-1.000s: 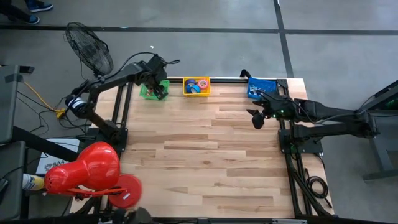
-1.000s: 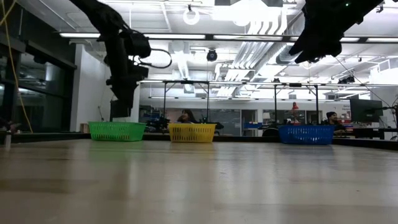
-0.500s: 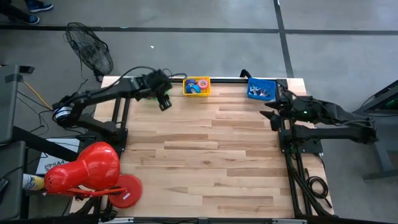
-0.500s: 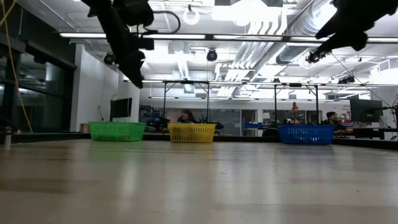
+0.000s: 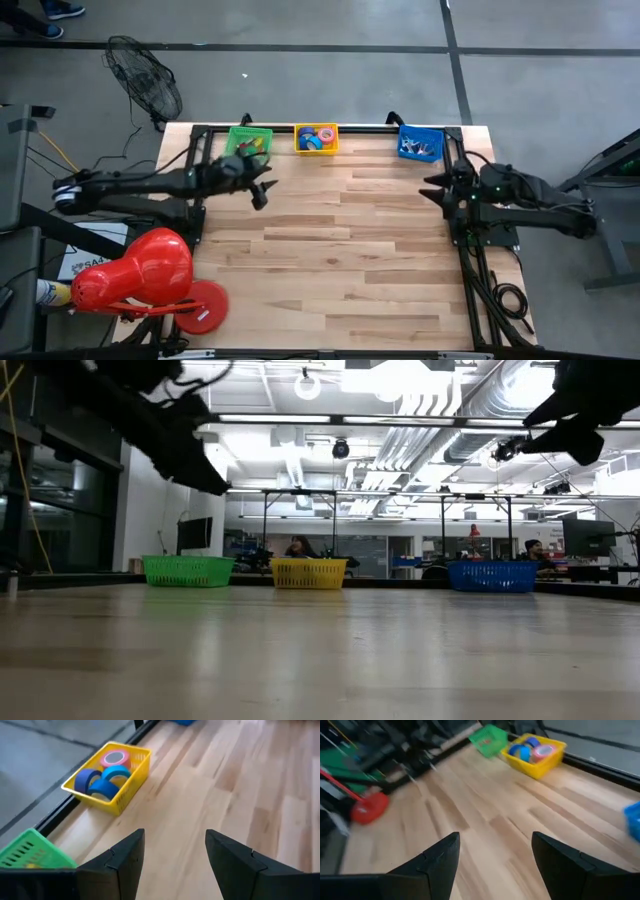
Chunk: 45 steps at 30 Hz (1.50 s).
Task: Pick and place Stapler, Stapler remover, tape
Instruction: Return to Home Position
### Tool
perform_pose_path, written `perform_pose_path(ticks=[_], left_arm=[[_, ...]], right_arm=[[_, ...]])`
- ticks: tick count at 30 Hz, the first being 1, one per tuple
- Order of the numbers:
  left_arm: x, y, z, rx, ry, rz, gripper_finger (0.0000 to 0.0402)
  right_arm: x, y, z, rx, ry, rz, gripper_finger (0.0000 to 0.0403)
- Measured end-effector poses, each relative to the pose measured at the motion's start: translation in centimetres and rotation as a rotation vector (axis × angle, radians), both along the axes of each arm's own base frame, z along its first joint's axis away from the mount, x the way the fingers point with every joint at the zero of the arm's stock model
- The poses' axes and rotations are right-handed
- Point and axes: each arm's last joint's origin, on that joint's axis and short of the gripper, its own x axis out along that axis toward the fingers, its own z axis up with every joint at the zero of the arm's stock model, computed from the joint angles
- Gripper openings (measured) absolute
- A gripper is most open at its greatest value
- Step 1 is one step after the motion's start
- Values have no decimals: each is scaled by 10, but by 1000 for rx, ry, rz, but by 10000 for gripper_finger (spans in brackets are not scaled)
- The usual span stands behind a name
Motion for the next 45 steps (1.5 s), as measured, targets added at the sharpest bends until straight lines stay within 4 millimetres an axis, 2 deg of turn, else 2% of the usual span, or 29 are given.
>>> perform_pose_path(ticks=[8, 11, 14, 22, 31, 41, 45], left_arm=[[-30, -30, -33, 8, -250, -19, 205], [-40, -37, -44, 8, -313, -30, 205], [-47, -41, -50, 10, -349, -15, 205], [-58, -47, -57, 27, -394, -19, 205], [-69, -47, -64, 48, -453, -16, 205], [-74, -46, -61, 89, -483, -13, 205], [-74, -46, -61, 94, -477, -13, 205]], right_arm=[[-9, 2, -20, 3, -181, 21, 240], [-15, 3, -24, 5, -231, 22, 240], [-13, 4, -24, 7, -244, 39, 240], [-2, 5, -27, -9, -366, 156, 240], [15, 3, -51, 5, -448, 183, 240], [27, 1, -79, -6, -574, 187, 240], [28, 1, -81, -12, -557, 187, 240]])
